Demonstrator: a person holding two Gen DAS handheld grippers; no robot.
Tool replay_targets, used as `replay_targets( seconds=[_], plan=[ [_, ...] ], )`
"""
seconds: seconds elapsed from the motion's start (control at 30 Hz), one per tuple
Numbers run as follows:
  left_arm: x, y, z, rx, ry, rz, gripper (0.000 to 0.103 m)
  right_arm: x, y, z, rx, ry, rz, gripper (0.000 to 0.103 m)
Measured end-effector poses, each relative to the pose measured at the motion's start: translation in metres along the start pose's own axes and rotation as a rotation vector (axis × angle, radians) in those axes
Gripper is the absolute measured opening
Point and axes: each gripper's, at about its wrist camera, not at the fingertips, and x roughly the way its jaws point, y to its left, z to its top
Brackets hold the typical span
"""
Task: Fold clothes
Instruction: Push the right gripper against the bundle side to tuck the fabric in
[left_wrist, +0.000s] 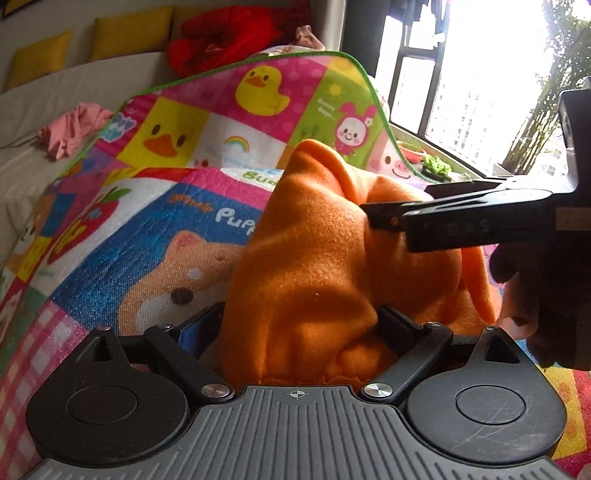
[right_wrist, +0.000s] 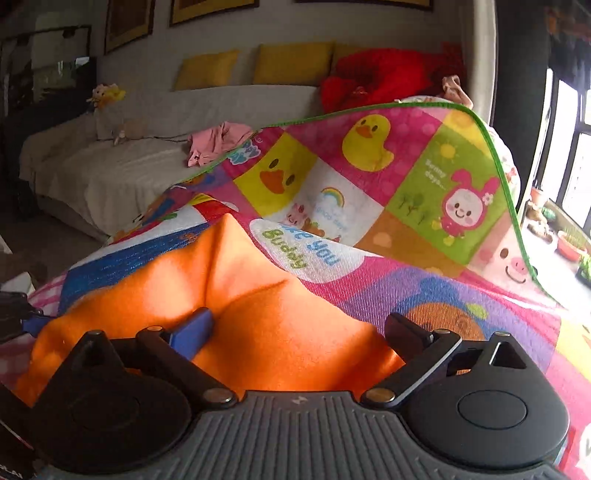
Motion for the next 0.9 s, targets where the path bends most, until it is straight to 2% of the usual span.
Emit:
replay_targets(
  seconds=[0.07,0.17,0.23,0.37,0.47,0.57,0.67,0.77,0.83,0.9],
  plan=[
    [0.0,0.0,0.0,-0.001,0.0,0.0,0.097,-0.018,-0.006,0.002,0.012,-0.03,0.008,0.098],
    [0.001,0.0,0.001,-0.002,-0.001,-0.001,0.098,-0.045,-0.016,-0.001,0.033,-0.088,-0.024,0.098],
    [0.001,0.0,0.001,-0.003,-0.001,-0.002,0.098,-0.049,-0.024,-0.008,0.052,-0.068,-0.061,0.098],
    [-0.001,-0.001,0.003,0.0,0.004,-0.009,0.098,-0.016,-0.039,-0.031,0.071,0.087,-0.115,0.099],
    [-0.011,0.001,0.011,-0.006,-0.008,-0.034,0.097,-0.005,-0.048,-0.043,0.145,0.102,-0.089,0.102],
    [-0.023,0.003,0.032,-0.032,-0.067,-0.072,0.096,-0.004,-0.045,-0.046,0.138,0.09,-0.095,0.102],
    [-0.02,-0.002,0.05,-0.037,-0.099,-0.075,0.096,-0.006,-0.043,-0.047,0.133,0.082,-0.102,0.102],
    [-0.003,-0.008,0.058,-0.022,-0.064,-0.061,0.096,-0.008,-0.043,-0.048,0.136,0.073,-0.1,0.102],
    [0.006,-0.008,0.054,-0.027,-0.032,-0.068,0.089,-0.009,-0.043,-0.049,0.134,0.067,-0.095,0.102],
    [0.014,-0.007,0.05,-0.033,0.0,-0.075,0.087,-0.009,-0.043,-0.049,0.125,0.061,-0.089,0.102]
  ],
)
